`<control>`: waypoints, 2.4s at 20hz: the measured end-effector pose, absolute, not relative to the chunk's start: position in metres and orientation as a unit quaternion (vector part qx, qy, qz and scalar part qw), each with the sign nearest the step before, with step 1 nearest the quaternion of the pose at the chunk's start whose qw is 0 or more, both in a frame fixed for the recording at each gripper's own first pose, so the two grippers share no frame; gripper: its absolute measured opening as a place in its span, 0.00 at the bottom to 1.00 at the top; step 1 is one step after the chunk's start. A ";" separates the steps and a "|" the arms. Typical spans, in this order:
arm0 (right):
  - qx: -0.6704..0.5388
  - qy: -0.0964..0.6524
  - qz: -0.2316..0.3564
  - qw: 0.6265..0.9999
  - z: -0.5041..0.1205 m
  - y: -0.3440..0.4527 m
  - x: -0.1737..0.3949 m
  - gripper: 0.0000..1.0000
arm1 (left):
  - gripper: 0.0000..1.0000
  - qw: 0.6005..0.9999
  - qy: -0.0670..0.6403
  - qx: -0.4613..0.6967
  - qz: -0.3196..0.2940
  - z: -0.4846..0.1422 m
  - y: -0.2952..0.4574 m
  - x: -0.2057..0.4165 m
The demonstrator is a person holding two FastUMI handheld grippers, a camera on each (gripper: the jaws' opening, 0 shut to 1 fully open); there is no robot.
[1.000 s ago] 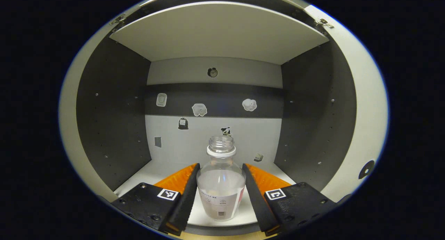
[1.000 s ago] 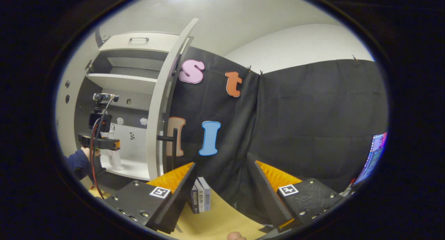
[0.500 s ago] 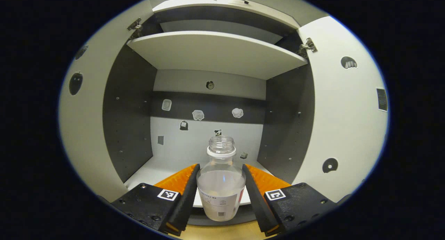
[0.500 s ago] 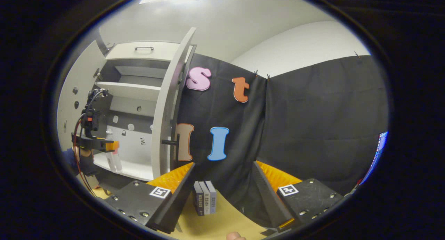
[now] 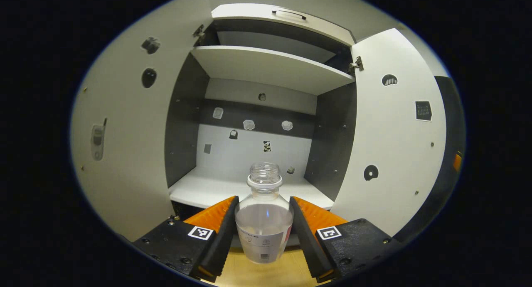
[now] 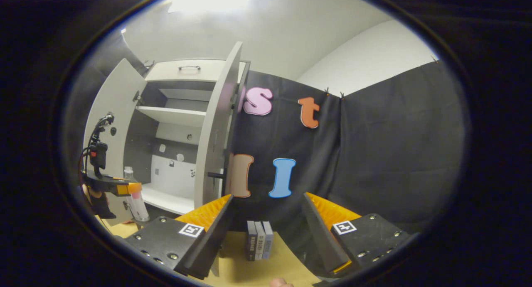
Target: Grasp the bottle in the cabinet with the left hand and place it on the coaster, then close the right door with the right hand and the left door with the left hand.
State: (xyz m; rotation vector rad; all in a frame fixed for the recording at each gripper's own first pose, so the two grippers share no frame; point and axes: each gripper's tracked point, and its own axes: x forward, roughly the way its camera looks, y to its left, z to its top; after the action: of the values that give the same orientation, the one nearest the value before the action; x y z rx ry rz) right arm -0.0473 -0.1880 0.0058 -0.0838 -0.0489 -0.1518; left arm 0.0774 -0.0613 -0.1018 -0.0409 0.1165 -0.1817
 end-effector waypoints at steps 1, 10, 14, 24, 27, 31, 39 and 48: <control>-0.041 -0.027 -0.068 0.996 0.007 -0.186 -0.046 0.94 | 0.76 0.994 0.061 -0.023 -0.091 -0.107 -0.058 0.068; -0.038 -0.040 -0.038 0.998 0.008 -0.172 -0.046 0.97 | 0.76 0.983 0.128 -0.079 -0.109 -0.198 -0.041 0.006; -0.039 -0.042 -0.032 0.998 0.009 -0.171 -0.046 0.94 | 0.76 0.979 0.169 -0.077 -0.089 -0.252 -0.030 -0.014; -0.053 -0.039 -0.030 0.997 0.006 -0.180 -0.045 0.97 | 0.77 0.958 0.273 -0.077 -0.051 -0.374 -0.021 -0.048; -0.053 -0.038 -0.035 0.997 0.005 -0.186 -0.045 0.97 | 0.77 0.955 0.282 -0.085 -0.042 -0.391 -0.018 -0.050; -0.059 -0.037 -0.048 0.996 0.005 -0.197 -0.048 0.97 | 0.77 0.955 0.286 -0.071 -0.038 -0.405 -0.015 -0.054; -0.056 -0.039 -0.045 0.997 0.006 -0.189 -0.047 0.97 | 0.78 0.963 0.262 -0.044 -0.039 -0.409 -0.019 -0.072; -0.056 -0.035 -0.025 0.998 0.000 -0.172 -0.044 0.94 | 0.81 0.961 0.272 -0.026 -0.047 -0.406 -0.022 -0.090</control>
State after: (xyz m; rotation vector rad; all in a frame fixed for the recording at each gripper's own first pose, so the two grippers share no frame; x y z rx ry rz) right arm -0.0444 -0.1723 0.0001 -0.1119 -0.0693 -0.0495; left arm -0.0895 -0.0217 -0.4063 -0.0528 0.5514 -0.0959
